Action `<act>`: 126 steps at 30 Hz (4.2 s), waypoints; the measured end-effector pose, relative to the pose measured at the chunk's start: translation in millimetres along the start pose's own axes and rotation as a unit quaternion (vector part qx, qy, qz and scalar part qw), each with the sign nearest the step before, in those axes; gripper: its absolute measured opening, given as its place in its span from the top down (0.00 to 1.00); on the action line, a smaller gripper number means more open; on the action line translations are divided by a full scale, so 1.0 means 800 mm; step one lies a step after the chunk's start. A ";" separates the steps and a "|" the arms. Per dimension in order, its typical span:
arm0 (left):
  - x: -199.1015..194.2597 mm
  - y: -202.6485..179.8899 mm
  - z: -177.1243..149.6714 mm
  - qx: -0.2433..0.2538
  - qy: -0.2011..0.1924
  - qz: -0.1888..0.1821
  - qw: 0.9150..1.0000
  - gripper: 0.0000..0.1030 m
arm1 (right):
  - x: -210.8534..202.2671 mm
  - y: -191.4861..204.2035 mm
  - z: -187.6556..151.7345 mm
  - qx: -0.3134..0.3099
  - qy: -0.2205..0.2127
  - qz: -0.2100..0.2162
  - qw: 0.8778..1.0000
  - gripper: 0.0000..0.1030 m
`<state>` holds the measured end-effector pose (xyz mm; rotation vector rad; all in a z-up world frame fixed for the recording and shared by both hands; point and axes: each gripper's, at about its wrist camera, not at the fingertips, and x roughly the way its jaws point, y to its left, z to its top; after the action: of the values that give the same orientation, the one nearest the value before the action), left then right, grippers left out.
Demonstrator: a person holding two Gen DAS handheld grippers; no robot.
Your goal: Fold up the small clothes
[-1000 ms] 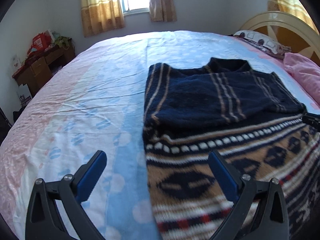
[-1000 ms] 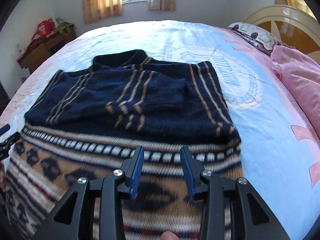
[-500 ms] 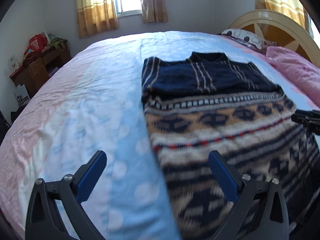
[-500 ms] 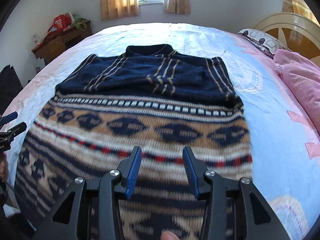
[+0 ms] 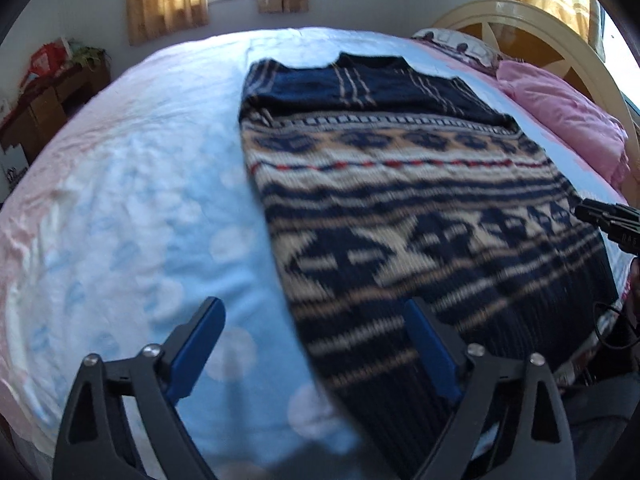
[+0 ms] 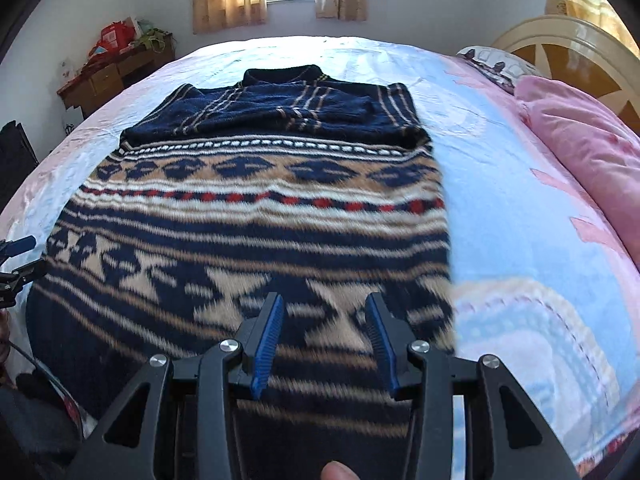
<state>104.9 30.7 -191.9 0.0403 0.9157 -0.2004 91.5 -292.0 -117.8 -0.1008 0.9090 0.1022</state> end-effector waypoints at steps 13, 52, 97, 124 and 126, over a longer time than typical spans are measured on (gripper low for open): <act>-0.012 -0.024 -0.022 0.009 0.013 -0.044 0.999 0.19 | -0.039 -0.029 -0.058 0.032 0.003 -0.022 0.999 0.57; -0.075 -0.033 -0.029 0.025 -0.062 -0.149 0.987 0.87 | -0.084 -0.067 -0.114 0.139 -0.067 0.117 0.981 0.93; -0.008 0.062 0.235 -0.077 -0.158 -0.198 0.964 0.89 | -0.047 -0.126 0.178 0.217 -0.176 0.178 0.943 0.94; 0.210 0.105 0.342 -0.148 -0.055 -0.168 0.973 0.82 | 0.274 -0.191 0.327 0.284 0.001 0.141 0.948 0.93; 0.200 0.111 0.342 -0.157 -0.068 -0.143 0.975 0.69 | 0.287 -0.195 0.334 0.298 0.006 0.141 0.944 0.90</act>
<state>430.4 60.5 -156.2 -0.3965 0.8055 -0.3192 460.4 -401.5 -129.3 0.5958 0.9284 0.0886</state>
